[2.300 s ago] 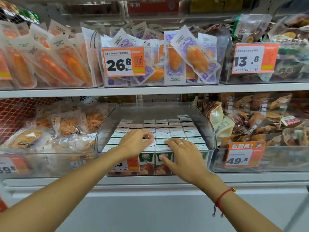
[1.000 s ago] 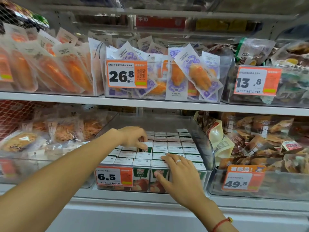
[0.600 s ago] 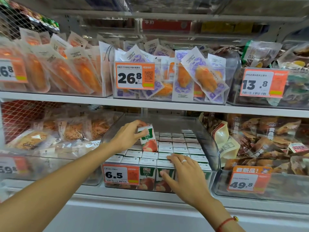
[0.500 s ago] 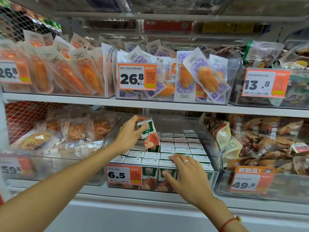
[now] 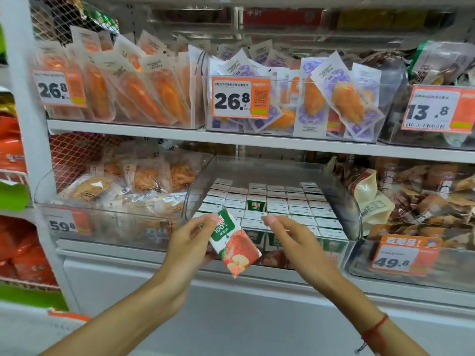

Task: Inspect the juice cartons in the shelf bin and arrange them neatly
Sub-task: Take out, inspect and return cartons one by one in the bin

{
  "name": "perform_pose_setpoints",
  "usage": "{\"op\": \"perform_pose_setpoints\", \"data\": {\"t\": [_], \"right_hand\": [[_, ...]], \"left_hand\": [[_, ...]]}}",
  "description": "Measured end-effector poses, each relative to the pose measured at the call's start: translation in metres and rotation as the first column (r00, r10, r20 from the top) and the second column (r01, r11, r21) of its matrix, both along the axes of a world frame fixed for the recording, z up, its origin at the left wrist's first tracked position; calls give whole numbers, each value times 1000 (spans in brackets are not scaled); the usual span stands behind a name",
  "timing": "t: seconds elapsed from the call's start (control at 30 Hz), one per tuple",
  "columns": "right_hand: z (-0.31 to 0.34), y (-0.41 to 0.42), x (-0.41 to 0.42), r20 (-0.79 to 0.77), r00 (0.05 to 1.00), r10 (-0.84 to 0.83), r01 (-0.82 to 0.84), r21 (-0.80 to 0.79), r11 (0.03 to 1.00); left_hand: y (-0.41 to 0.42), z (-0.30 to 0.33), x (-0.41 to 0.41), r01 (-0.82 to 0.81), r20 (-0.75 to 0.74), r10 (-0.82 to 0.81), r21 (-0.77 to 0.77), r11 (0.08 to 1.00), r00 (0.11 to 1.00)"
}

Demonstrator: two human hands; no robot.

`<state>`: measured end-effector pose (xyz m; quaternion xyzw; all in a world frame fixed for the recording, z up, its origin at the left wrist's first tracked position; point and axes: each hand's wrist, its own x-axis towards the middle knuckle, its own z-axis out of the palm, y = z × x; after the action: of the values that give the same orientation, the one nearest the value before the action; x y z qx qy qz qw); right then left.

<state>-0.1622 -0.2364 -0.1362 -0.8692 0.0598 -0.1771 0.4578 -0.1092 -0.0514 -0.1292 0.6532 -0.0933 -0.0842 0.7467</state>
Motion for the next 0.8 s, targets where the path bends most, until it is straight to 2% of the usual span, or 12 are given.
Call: {"op": "perform_pose_setpoints", "data": {"t": [0.07, 0.2, 0.43, 0.63, 0.8], "right_hand": [[5, 20, -6, -31, 995, 97, -92, 127, 988], [7, 42, -9, 3, 984, 176, -173, 194, 966], [-2, 46, -5, -26, 987, 160, -144, 320, 937], [-9, 46, -2, -28, 997, 71, -46, 525, 850], [-13, 42, 0, -58, 992, 109, -64, 516, 854]], "left_hand": [[3, -3, -6, 42, 21, -42, 5, 999, 999], [9, -7, -9, 92, 87, -98, 69, 993, 991], [15, -21, -7, 101, 90, -103, 31, 994, 991], [14, -34, 0, 183, 8, -184, 79, 980, 983], [18, -37, 7, 297, -23, -297, 100, 949, 955]]}}
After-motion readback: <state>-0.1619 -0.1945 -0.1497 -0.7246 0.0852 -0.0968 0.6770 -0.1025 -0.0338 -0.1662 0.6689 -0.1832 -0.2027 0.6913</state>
